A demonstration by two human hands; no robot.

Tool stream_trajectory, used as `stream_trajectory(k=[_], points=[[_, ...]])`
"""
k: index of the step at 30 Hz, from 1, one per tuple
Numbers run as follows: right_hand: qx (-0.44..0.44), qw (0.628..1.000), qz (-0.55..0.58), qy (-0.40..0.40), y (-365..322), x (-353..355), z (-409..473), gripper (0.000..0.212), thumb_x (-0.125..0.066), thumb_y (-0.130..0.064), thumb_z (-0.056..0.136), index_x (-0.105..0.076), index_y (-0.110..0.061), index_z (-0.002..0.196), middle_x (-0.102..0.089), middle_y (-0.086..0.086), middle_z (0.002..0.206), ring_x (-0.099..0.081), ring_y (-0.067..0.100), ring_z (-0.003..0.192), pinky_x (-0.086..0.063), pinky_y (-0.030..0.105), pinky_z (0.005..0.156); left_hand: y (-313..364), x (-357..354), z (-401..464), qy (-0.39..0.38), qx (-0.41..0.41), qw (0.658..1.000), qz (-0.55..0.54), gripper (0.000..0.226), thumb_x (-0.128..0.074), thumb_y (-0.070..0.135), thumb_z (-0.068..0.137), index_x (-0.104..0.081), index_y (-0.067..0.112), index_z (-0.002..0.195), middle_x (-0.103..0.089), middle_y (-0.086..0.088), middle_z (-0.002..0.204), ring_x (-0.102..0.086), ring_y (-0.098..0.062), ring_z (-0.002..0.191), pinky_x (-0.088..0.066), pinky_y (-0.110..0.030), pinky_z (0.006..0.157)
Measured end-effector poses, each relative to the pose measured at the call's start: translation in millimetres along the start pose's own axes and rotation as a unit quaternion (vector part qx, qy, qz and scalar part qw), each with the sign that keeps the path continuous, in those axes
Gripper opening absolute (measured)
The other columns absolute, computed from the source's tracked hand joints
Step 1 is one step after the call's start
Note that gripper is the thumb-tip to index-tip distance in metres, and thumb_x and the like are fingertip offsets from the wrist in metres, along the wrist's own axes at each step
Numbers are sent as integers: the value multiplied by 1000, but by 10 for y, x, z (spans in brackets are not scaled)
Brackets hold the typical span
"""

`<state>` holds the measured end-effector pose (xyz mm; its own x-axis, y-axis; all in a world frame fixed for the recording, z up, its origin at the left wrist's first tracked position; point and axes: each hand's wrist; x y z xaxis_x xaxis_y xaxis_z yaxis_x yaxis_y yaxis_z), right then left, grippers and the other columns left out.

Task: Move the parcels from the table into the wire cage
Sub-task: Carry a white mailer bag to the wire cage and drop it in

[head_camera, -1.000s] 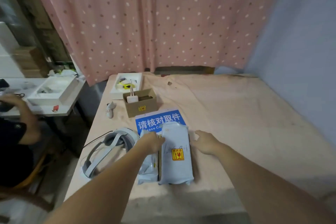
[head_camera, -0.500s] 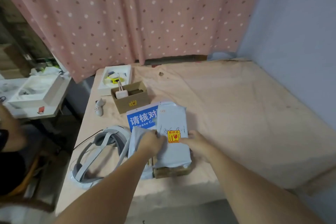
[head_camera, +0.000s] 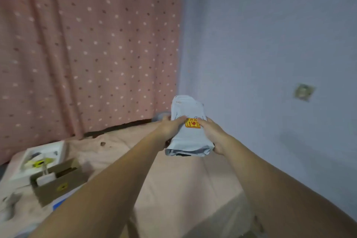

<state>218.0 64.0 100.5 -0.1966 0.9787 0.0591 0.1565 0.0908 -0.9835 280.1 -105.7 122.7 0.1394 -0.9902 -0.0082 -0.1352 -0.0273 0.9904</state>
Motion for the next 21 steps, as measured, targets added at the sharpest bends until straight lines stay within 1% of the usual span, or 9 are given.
stream_trajectory(k=[4, 5, 7, 8, 10, 11, 12, 16, 21], points=[[17, 997, 16, 75, -380, 961, -318, 24, -55, -35, 106, -66, -24, 125, -80, 7, 110, -77, 31, 101, -61, 48, 93, 350, -906, 236, -130, -35, 991, -14, 50, -61, 30, 105, -43, 20, 151, -69, -5, 127, -72, -26, 103, -61, -35, 75], [14, 995, 17, 98, -425, 1198, -403, 25, -56, -36, 105, -66, -24, 126, -80, 6, 110, -77, 31, 101, -62, 47, 91, 415, -1151, 259, -156, -36, 987, -15, 57, -60, 29, 106, -36, 23, 157, -65, -5, 136, -71, -27, 110, -60, -36, 80], [-3, 989, 5, 148, -479, 1642, -640, 26, -58, -43, 103, -66, -30, 125, -80, 4, 112, -77, 30, 103, -60, 52, 95, 497, -1670, 295, -206, -35, 978, -13, 72, -60, 29, 106, -19, 23, 165, -54, -4, 152, -66, -29, 122, -58, -40, 93], [-13, 985, -1, 173, -477, 1859, -774, 27, -59, -47, 102, -65, -34, 124, -80, 3, 114, -77, 31, 105, -57, 57, 98, 516, -1935, 287, -236, -36, 971, -12, 71, -59, 27, 106, -20, 24, 165, -55, -3, 150, -65, -30, 123, -56, -43, 99], [-26, 971, -6, 239, -440, 2255, -1086, 28, -59, -52, 101, -65, -38, 124, -79, 1, 115, -77, 31, 106, -56, 60, 98, 523, -2456, 222, -306, -28, 951, -16, 49, -56, 23, 108, -36, 33, 152, -66, 1, 122, -67, -31, 114, -55, -46, 101], [-31, 961, -2, 274, -414, 2430, -1265, 27, -59, -52, 101, -65, -38, 124, -79, 1, 115, -77, 30, 105, -58, 58, 96, 520, -2701, 163, -341, -22, 940, -14, 37, -55, 22, 108, -41, 37, 139, -66, 3, 110, -69, -30, 108, -56, -46, 99], [-36, 950, 3, 309, -383, 2585, -1461, 27, -59, -52, 101, -65, -38, 124, -79, 1, 115, -77, 30, 104, -60, 55, 93, 503, -2944, 103, -372, -18, 928, -11, 29, -55, 23, 108, -45, 36, 132, -68, 1, 108, -70, -29, 105, -56, -47, 98], [-43, 906, 33, 421, -185, 3048, -2375, 27, -60, -51, 100, -65, -38, 123, -78, 1, 117, -76, 30, 107, -59, 58, 95, 399, -3827, -381, -492, -20, 870, 12, 27, -56, 27, 108, -52, 32, 134, -68, -5, 126, -70, -33, 114, -56, -52, 101], [-67, 817, 67, 569, 93, 3201, -3851, 26, -59, -44, 102, -64, -34, 125, -77, 2, 119, -75, 29, 107, -63, 48, 87, 203, -4639, -1569, -628, -3, 777, 43, 23, -55, 27, 108, -53, 31, 130, -70, -2, 115, -71, -29, 108, -58, -48, 98]])
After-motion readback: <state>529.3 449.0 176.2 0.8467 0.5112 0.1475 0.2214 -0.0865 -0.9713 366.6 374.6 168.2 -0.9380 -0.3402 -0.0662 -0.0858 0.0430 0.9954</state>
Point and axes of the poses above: each hand's wrist, its own z-axis towards the middle knuckle, its own x-axis out of the back of the hand, y = z × x
